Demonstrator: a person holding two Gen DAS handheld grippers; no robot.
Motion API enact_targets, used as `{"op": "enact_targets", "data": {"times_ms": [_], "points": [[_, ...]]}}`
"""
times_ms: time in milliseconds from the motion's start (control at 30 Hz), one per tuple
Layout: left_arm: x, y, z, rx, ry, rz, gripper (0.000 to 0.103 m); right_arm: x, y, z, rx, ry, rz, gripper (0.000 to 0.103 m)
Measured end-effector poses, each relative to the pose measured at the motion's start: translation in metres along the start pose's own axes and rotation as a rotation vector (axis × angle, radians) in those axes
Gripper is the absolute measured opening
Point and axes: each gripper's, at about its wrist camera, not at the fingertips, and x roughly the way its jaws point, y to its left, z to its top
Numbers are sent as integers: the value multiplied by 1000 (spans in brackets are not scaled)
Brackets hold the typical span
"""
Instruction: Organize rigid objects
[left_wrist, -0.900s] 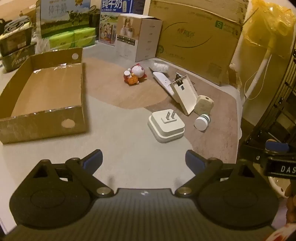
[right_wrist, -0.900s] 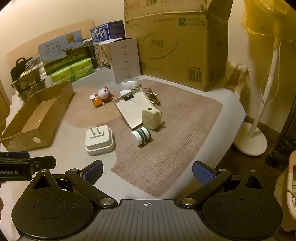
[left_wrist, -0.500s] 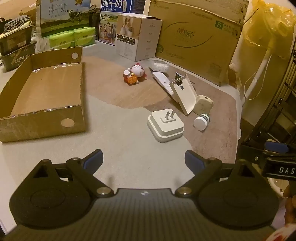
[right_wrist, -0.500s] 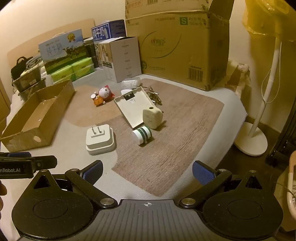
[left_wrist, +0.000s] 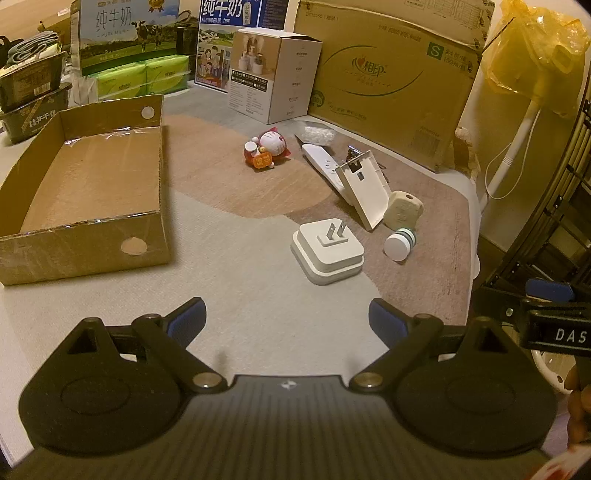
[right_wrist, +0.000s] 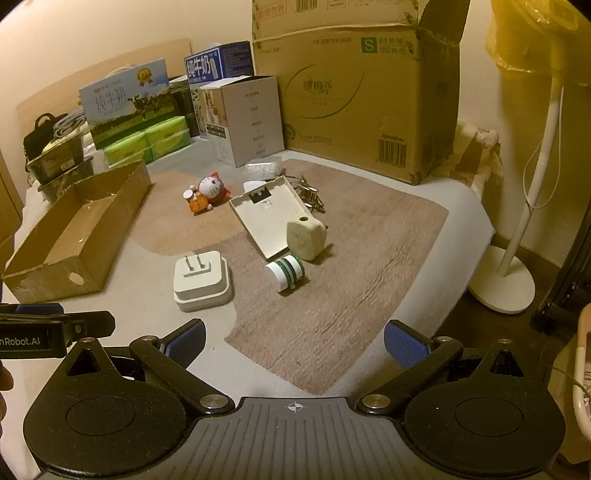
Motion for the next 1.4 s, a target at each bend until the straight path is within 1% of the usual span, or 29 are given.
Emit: {"op": "enact_targets", "data": {"times_ms": [1400], "points": [[9,2,0,-19,25,2,94,7,-5,4,10,3,15,102]]}}
